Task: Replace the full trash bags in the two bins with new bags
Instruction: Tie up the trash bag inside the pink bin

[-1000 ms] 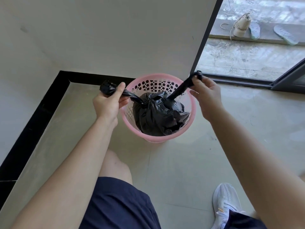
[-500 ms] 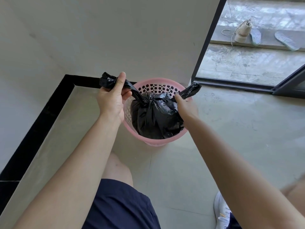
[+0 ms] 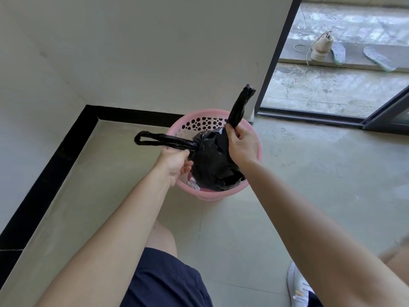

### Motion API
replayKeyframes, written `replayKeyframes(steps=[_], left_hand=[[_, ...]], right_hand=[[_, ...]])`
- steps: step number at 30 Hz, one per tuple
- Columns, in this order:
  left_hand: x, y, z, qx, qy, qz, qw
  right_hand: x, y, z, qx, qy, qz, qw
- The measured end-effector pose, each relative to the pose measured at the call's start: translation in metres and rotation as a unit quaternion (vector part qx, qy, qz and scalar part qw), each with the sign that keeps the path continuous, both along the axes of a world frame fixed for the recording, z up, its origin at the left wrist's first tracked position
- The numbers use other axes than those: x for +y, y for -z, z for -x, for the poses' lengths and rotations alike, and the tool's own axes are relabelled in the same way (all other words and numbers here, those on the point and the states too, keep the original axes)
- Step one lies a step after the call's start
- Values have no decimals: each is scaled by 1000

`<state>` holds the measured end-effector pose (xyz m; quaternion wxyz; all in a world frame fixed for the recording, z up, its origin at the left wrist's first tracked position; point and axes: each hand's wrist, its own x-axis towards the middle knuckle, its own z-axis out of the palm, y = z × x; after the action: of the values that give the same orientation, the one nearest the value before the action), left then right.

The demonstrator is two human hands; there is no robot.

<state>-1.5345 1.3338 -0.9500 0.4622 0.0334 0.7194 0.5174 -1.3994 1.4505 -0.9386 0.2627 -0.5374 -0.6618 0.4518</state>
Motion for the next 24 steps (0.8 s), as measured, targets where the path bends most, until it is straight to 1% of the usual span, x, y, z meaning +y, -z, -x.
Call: replayKeyframes(steps=[2, 4, 6, 7, 9, 11, 13, 14, 17, 19, 21, 24], left_hand=[[7, 4, -7, -6, 2, 13, 1000], [15, 4, -12, -8, -30, 3, 1000], [22, 1, -11, 37, -92, -41, 994], [25, 2, -8, 71, -106, -63, 990], [27, -2, -7, 119, -108, -95, 982], [26, -4, -9, 158, -86, -112, 977], [23, -3, -10, 188, -51, -123, 973], [21, -2, -9, 195, -35, -122, 972], [14, 1, 0, 183, -19, -110, 977], [10, 1, 6, 154, -19, -123, 980], [6, 3, 11, 129, -44, -126, 983], [3, 5, 16, 114, -108, -116, 981]], right_hand=[[-2, 2, 1, 22, -5, 6, 1000], [-5, 3, 1, 32, -27, 16, 999], [-6, 3, 0, 31, -60, 9, 998], [-7, 3, -1, 22, -77, -5, 997], [-9, 2, -1, -6, -106, -34, 994], [-12, -4, 2, -2, -112, -46, 993], [-18, -12, 9, 64, -78, -10, 995], [-22, -15, 13, 110, -53, 28, 992], [-30, -20, 22, 228, -4, 163, 960], [-32, -15, 24, 260, -2, 198, 945], [-30, -10, 23, 228, -5, 194, 954], [-24, 2, 20, 121, -24, 140, 983]])
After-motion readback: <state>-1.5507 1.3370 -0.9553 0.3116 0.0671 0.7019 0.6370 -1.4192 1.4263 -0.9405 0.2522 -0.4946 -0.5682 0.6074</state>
